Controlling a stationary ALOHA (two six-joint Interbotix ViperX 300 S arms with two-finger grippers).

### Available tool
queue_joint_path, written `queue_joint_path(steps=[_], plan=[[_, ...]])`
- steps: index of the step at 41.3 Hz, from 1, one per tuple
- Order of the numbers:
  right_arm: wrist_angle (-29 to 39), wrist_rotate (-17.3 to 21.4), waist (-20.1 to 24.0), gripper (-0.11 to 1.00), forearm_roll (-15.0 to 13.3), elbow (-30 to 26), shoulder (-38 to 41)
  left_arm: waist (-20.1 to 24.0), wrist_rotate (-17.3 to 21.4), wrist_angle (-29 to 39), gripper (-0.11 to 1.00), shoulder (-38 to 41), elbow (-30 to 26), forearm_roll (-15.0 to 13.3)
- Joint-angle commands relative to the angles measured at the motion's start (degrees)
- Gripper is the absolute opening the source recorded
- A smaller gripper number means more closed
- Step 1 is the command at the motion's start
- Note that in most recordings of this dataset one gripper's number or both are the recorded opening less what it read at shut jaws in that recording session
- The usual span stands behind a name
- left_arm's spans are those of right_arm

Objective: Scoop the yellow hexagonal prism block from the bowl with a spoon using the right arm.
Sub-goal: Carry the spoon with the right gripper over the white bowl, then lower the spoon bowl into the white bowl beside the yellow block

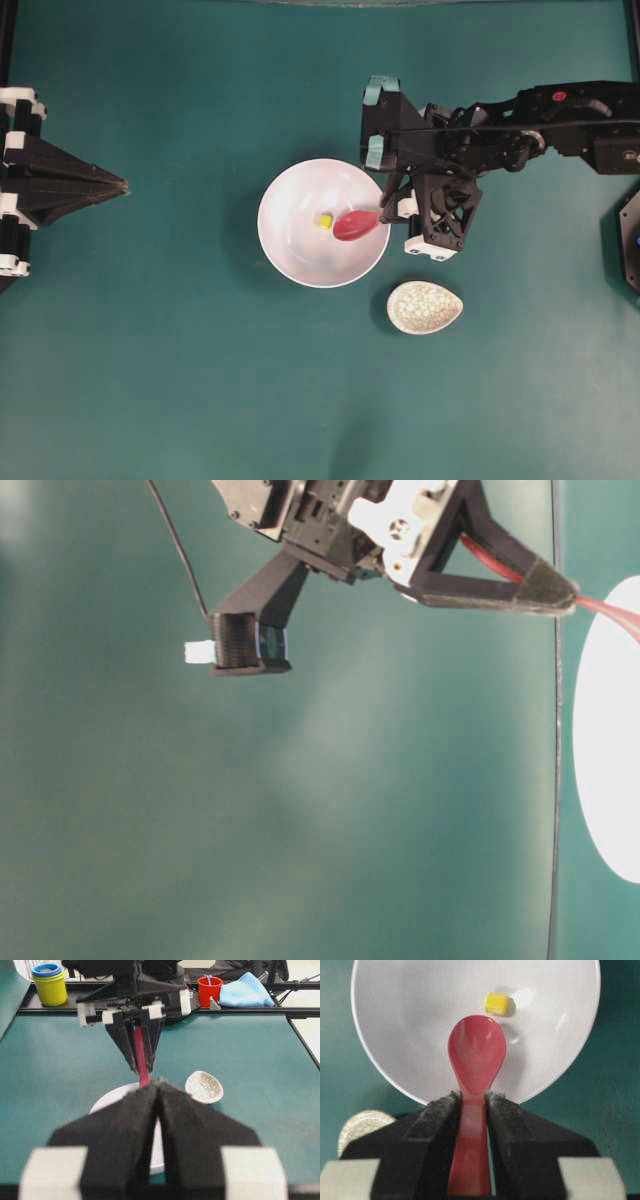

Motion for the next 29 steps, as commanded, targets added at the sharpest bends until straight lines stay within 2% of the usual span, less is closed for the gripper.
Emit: queue_joint_path(steps=[1,29], plan=[[-0.7,0.0,-0.35,0.24,-0.53,-1.41,-0.18,0.09,0.0,-0.18,0.02,0.35,-1.67,0.18],[-9.49,-0.7,-0.26,0.24,-0.62,-1.58,3.34,0.09,0.09,-0.09,0.02,0.35,-1.67,0.09]])
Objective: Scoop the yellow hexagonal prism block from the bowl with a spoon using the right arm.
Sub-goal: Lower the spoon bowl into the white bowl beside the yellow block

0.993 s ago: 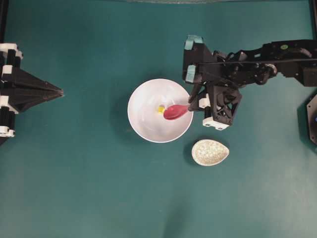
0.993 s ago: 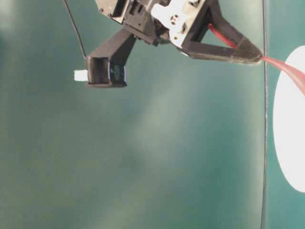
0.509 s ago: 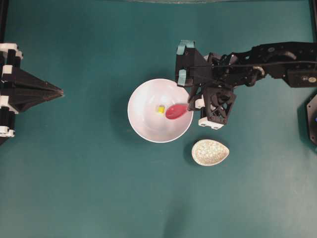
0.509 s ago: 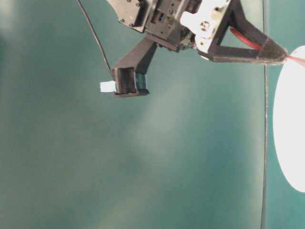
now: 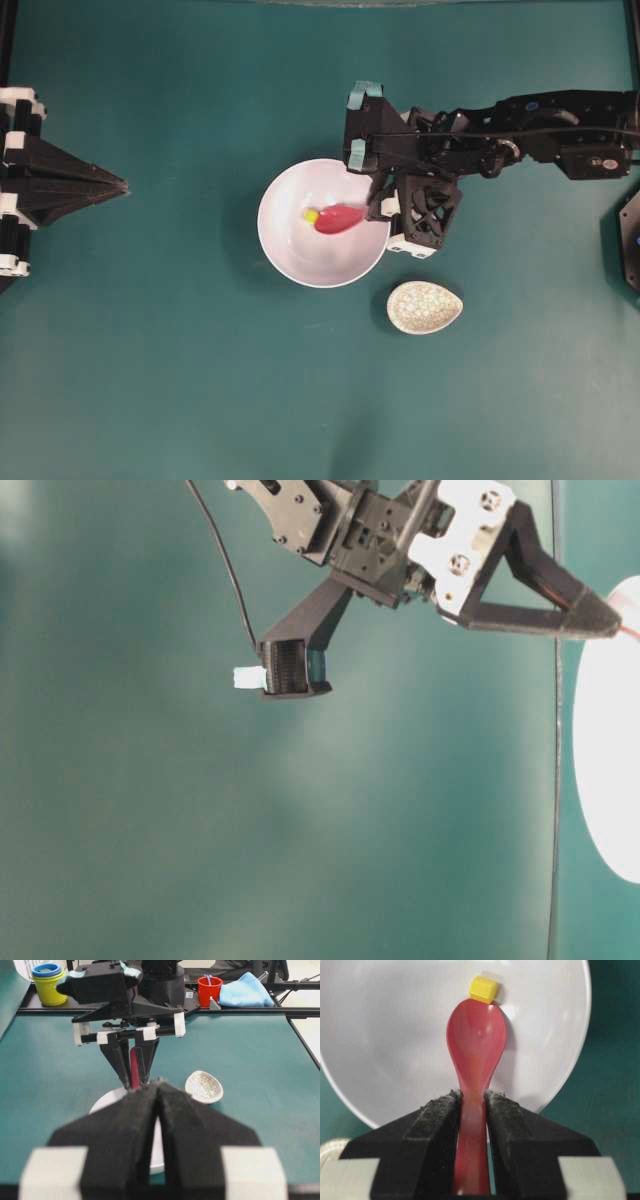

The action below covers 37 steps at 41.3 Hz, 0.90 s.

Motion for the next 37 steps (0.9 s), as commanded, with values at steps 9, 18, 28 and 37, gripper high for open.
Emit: queue_joint_path(steps=[9,18,28,37], plan=[[-4.22,-0.18,-0.26,0.24,-0.09,-1.58,-0.53,0.0,0.09,-0.35,0.02,0.35,-1.58,0.18],[-9.23,-0.09,-0.18,0.24,0.18,-0.44,-0.35,0.09,0.09,0.18,0.02,0.26,-1.58,0.18],[-15.03,0.18,0.26,0.24,0.53,1.93,-0.35,0.0,0.09,0.44,0.02,0.26,-1.58,0.18],[-18.9,0.18,1.05,0.24,1.93,4.39,-0.35,0.0,0.09,0.44,0.02,0.35,-1.58,0.18]])
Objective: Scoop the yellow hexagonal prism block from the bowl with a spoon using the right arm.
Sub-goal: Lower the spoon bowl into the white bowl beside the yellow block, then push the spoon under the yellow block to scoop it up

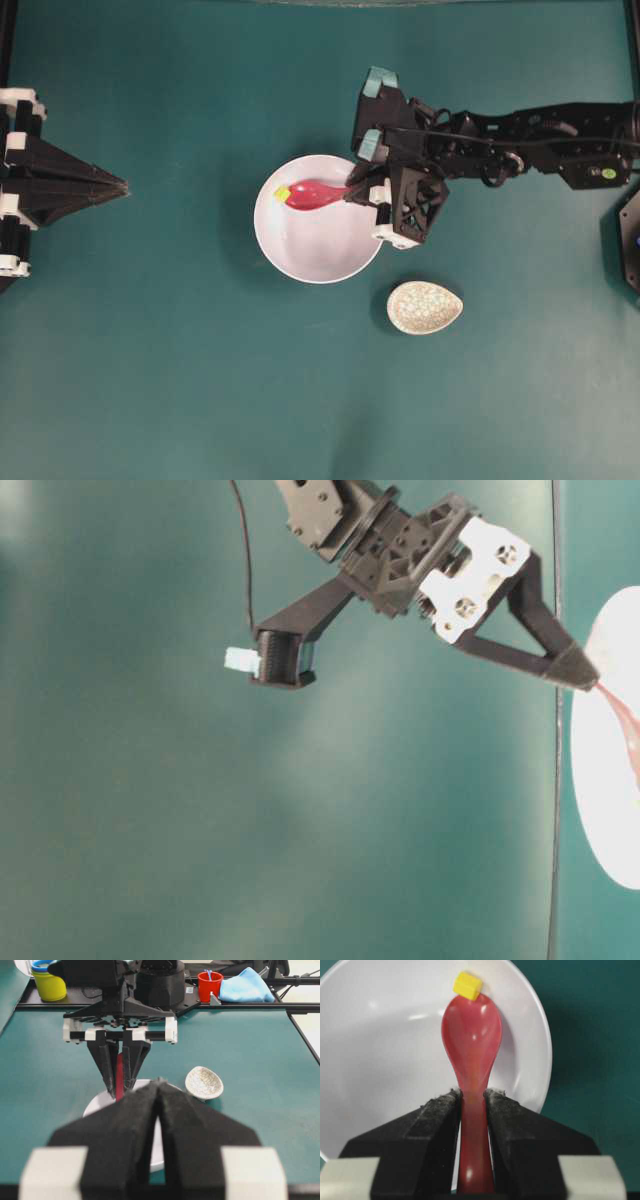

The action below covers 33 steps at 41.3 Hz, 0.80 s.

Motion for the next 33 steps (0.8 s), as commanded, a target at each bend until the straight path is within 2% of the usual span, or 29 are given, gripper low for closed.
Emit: queue_joint_path(steps=[1,23,33], plan=[[-2.11,0.09,0.44,0.24,0.44,0.09,-0.88,0.0,0.09,-0.26,0.02,0.35,-1.58,0.26],[-8.88,0.62,3.69,0.24,0.62,1.67,-0.88,0.09,0.09,-0.26,0.02,0.35,-1.67,0.26],[-11.16,2.46,3.96,0.24,0.62,2.37,-0.79,0.09,0.09,-0.26,0.02,0.35,-1.67,0.26]])
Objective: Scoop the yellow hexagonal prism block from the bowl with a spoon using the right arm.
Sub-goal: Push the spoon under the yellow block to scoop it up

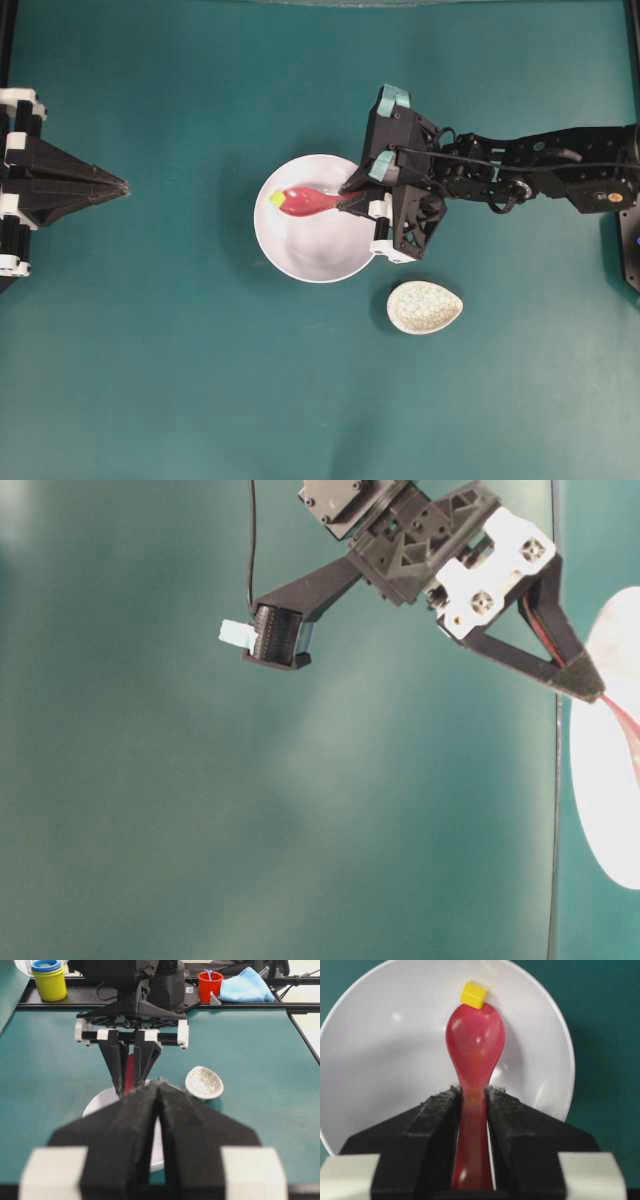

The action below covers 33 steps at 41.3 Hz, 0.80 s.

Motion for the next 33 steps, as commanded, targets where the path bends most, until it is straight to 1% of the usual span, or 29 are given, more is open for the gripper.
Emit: queue_joint_path(steps=[1,19,33], plan=[[-1.58,0.35,0.35,0.24,0.09,-0.18,-0.7,0.0,0.09,-0.18,0.02,0.35,-1.67,0.18],[-5.89,1.14,2.29,0.24,0.09,1.67,-0.79,0.0,0.09,-0.18,0.02,0.35,-1.67,0.18],[-6.94,1.14,2.55,0.24,0.09,1.93,-0.79,0.0,0.09,-0.18,0.02,0.26,-1.67,0.18]])
